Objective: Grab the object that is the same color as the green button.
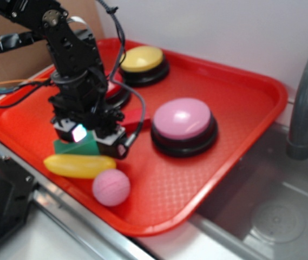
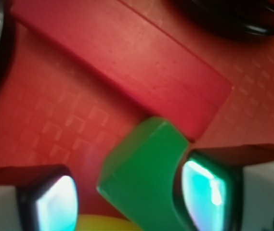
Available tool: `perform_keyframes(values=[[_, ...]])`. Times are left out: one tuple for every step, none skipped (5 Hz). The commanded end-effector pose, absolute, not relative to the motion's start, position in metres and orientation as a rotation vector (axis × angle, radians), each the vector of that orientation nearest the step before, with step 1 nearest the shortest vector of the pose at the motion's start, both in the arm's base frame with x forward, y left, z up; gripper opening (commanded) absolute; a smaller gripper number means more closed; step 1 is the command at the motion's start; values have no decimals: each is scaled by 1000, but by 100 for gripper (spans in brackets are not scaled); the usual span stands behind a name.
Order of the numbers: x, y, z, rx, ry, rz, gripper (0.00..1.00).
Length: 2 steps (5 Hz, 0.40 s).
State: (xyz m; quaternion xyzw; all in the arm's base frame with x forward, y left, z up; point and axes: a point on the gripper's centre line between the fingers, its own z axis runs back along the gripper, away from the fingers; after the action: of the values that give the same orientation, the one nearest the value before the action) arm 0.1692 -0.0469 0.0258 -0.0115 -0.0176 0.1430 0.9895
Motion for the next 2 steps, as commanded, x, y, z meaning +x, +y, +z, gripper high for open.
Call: perform_keyframes(values=[[171, -47, 34, -18, -67, 283, 0], [174, -43, 47, -8, -74, 241, 0]])
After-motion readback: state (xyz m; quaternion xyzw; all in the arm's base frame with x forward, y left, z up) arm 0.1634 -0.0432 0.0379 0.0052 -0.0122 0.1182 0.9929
